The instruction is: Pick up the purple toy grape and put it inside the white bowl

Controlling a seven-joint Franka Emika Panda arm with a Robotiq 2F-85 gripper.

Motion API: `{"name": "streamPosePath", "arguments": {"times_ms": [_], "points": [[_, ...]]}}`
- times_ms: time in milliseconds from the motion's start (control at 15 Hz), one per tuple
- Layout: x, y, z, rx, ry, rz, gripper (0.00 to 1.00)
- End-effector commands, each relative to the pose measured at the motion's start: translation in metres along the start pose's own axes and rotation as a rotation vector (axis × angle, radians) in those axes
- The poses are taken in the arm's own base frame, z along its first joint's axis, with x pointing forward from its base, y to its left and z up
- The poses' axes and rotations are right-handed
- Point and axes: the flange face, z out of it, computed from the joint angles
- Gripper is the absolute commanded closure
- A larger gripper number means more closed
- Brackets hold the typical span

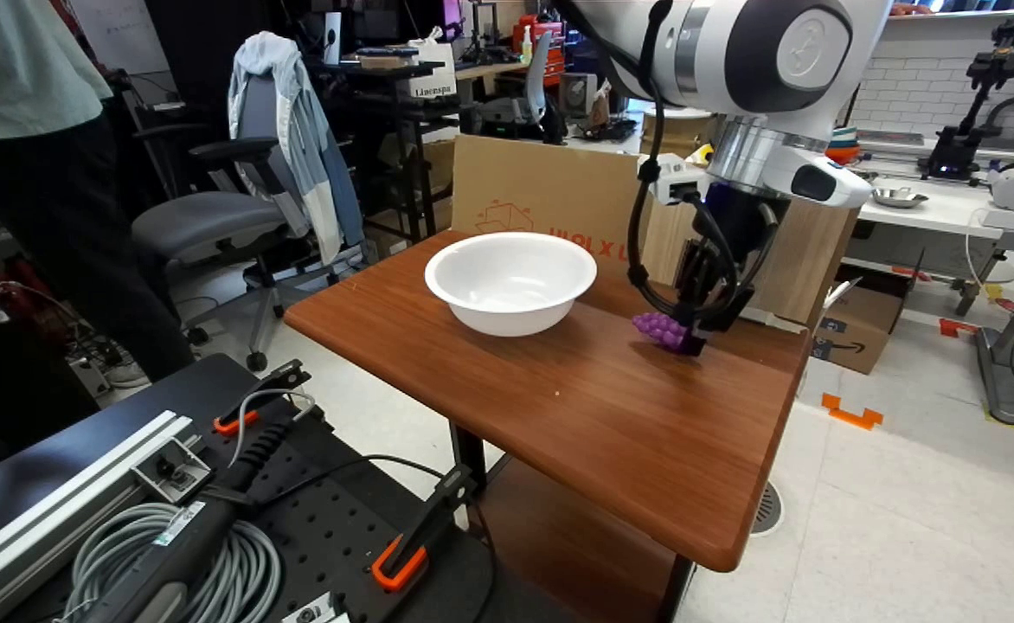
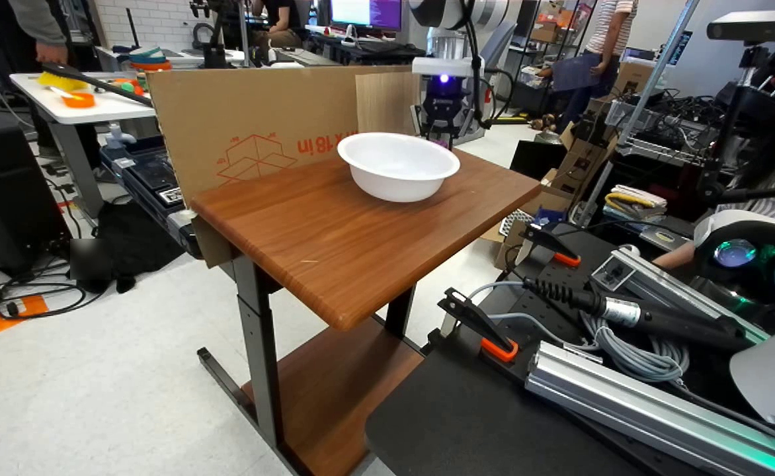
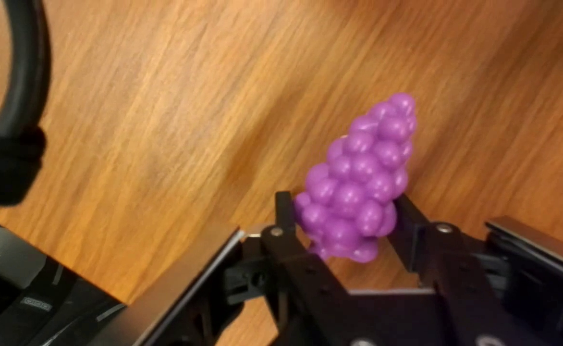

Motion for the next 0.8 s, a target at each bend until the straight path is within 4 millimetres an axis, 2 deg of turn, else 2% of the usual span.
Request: {"name": "streamPosePath", "arguments": {"times_ms": [0, 200, 333, 533, 600, 733], "points": [[-0.006, -0.002, -0.024, 0.083, -0.035, -0.025, 0.75], [-0.03, -0.012, -0.059, 0.151, 0.004, -0.118, 0.75], [-0.059, -0.021, -0.097, 0.19, 0.072, -0.211, 0.75], [-0.108, -0.036, -0.142, 0.259, 0.15, -0.348, 0.75], [-0.124, -0.041, -0.151, 0.277, 0.164, -0.387, 0.75], [-0.157, -0.054, -0.153, 0.284, 0.161, -0.452, 0.75]]}}
